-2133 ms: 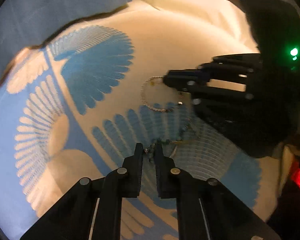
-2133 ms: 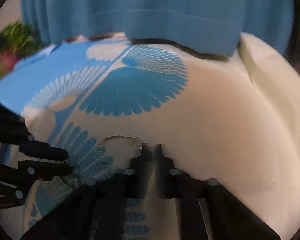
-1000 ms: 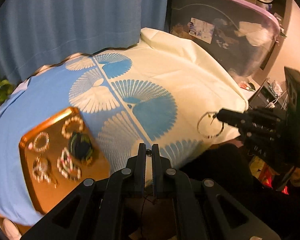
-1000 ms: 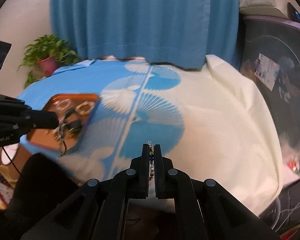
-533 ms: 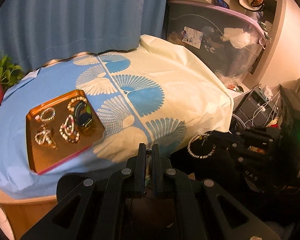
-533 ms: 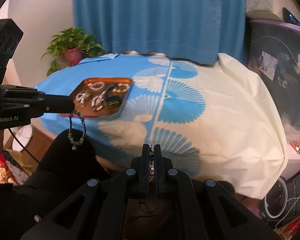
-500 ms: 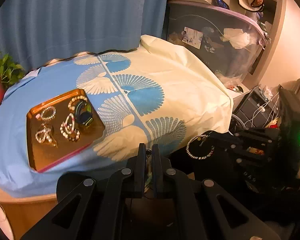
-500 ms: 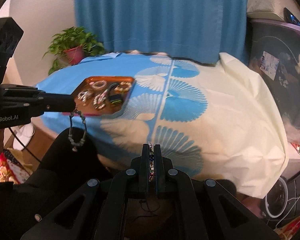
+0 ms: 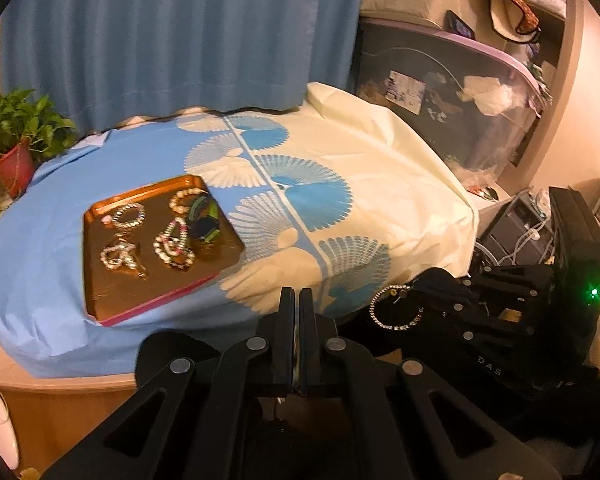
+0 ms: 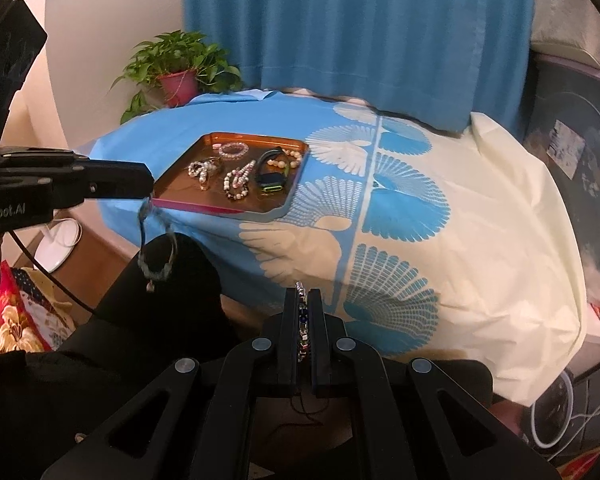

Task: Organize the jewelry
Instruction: 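Carry the silver chain bracelet in right gripper over to the copper tray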

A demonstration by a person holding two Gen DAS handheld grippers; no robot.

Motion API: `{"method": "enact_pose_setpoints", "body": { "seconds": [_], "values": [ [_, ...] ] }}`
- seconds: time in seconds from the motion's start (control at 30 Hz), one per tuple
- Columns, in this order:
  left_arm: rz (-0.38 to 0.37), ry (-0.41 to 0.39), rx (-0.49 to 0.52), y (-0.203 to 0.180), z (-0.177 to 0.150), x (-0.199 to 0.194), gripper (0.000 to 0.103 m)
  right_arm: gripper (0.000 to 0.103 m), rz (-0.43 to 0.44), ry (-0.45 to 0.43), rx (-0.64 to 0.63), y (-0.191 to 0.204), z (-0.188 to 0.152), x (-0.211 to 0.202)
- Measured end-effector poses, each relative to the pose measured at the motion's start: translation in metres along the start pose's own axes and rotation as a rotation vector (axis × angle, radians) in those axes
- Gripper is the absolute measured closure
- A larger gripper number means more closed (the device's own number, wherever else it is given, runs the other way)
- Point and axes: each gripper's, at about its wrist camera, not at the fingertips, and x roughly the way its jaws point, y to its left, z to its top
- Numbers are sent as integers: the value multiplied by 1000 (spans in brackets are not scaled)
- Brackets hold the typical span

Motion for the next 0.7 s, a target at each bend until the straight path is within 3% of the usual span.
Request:
{"method": "enact_pose_setpoints", "body": {
  "seconds": [0.4, 0.7],
  "values": [
    [54, -37, -102, 62, 19, 4, 103, 99, 25, 20, -47, 15, 38, 40],
    [75, -47, -114, 80, 38, 32, 103, 99, -10, 8, 6, -11, 64, 61]
  ]
}}
